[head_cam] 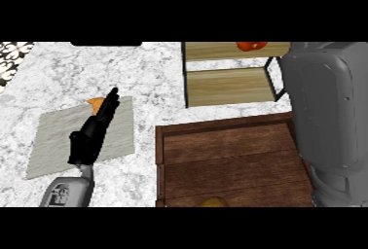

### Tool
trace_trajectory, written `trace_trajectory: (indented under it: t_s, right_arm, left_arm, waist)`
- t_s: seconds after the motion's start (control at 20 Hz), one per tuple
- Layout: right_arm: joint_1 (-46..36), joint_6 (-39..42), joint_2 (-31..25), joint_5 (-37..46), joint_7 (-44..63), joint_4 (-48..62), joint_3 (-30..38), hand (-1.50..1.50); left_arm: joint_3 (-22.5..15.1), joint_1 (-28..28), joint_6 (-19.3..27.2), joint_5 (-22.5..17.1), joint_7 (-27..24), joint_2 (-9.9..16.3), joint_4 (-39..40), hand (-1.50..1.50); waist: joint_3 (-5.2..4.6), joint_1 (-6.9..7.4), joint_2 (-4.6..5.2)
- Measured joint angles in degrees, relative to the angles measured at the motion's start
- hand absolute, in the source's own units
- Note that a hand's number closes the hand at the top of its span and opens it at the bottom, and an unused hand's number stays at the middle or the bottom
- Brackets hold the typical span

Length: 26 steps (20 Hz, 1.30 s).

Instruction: Pick the squash from the tray and place it in the tiered shelf

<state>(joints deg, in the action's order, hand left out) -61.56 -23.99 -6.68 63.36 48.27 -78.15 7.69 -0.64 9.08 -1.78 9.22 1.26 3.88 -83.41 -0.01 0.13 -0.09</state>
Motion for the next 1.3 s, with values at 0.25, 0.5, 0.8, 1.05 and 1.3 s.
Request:
trace_trajectory:
  t_s: [0.25, 0.5, 0.8, 1.05, 1.3]
  right_arm:
    - [-2.7, -2.6, -1.2, -2.1, 1.4, -5.0, 4.0, -1.5]
    - [-3.3, 0.9, -4.7, -1.5, 6.8, -12.6, 8.2, -1.5]
    - [1.9, 11.8, -9.0, -6.3, 12.3, -23.8, 14.6, -1.5]
    - [9.2, 22.9, -13.5, -14.6, 13.5, -33.7, 20.9, -1.5]
    - [17.6, 31.9, -17.2, -26.1, 12.9, -42.4, 29.7, -1.5]
  left_arm:
    - [0.0, 0.8, 0.2, 0.2, 0.2, -0.2, 0.6, 0.0]
    - [0.4, 0.5, 0.5, 0.1, 0.6, -0.2, 0.2, 0.0]
    - [0.7, -0.8, 1.0, 0.3, -0.3, -0.2, 0.3, 0.0]
    - [1.2, -1.8, 0.8, 0.0, -0.2, 0.2, -0.4, 0.0]
    - [1.3, -2.2, 0.6, -0.3, 0.4, 0.5, -1.5, 0.0]
  waist:
    - [0.0, -0.22, -0.05]
    - [-0.01, -0.71, -0.27]
    - [0.02, -1.98, -0.61]
    - [0.06, -2.88, -0.86]
    - [0.1, -3.23, -0.91]
